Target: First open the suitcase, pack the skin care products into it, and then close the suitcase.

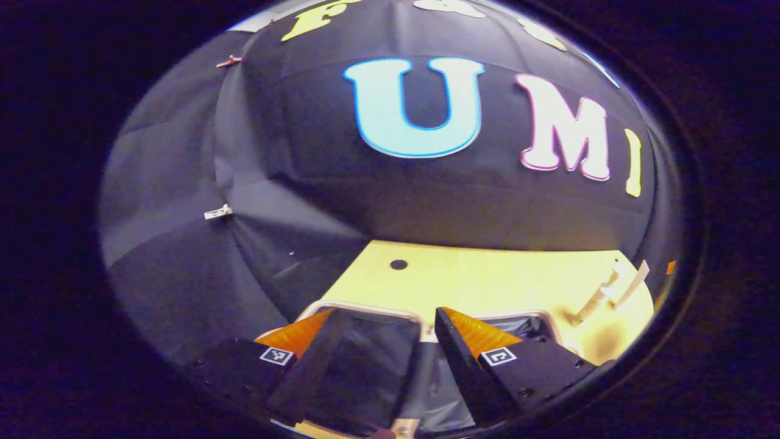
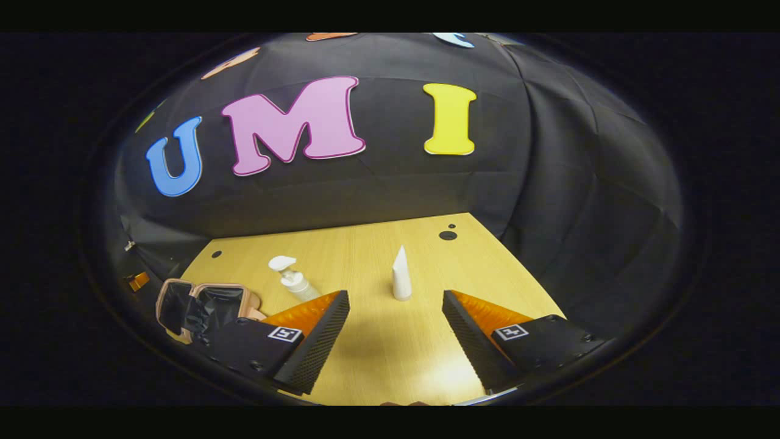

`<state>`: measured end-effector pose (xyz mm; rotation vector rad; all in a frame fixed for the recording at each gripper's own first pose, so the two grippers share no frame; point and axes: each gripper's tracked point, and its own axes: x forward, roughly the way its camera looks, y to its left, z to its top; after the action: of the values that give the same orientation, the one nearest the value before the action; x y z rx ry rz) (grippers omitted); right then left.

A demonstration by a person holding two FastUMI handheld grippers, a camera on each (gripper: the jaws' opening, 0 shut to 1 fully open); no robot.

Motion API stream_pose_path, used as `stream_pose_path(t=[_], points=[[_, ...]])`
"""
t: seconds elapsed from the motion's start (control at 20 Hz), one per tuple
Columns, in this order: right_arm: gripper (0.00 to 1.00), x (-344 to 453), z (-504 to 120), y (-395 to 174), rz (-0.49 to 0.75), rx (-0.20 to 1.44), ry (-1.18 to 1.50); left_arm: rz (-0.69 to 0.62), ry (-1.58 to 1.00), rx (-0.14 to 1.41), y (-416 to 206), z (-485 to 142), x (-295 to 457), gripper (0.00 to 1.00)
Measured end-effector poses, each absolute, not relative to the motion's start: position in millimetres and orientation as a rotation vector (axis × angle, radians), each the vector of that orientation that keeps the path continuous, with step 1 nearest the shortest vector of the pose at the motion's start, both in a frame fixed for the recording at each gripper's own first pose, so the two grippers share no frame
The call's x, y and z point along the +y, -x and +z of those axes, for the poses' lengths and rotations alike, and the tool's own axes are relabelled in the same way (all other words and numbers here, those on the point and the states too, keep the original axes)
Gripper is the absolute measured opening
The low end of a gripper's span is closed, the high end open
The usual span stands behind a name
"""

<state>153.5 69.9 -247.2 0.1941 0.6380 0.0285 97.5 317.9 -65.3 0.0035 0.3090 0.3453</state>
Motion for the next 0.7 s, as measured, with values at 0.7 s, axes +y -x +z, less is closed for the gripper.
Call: stream_pose_path(t=[0.7], points=[[0.98,85.3,-345.7,-207.4,0.178,0.677,-0.09,-0.011,0.098,0.615,-195.3,-218.2,23.4,0.96]])
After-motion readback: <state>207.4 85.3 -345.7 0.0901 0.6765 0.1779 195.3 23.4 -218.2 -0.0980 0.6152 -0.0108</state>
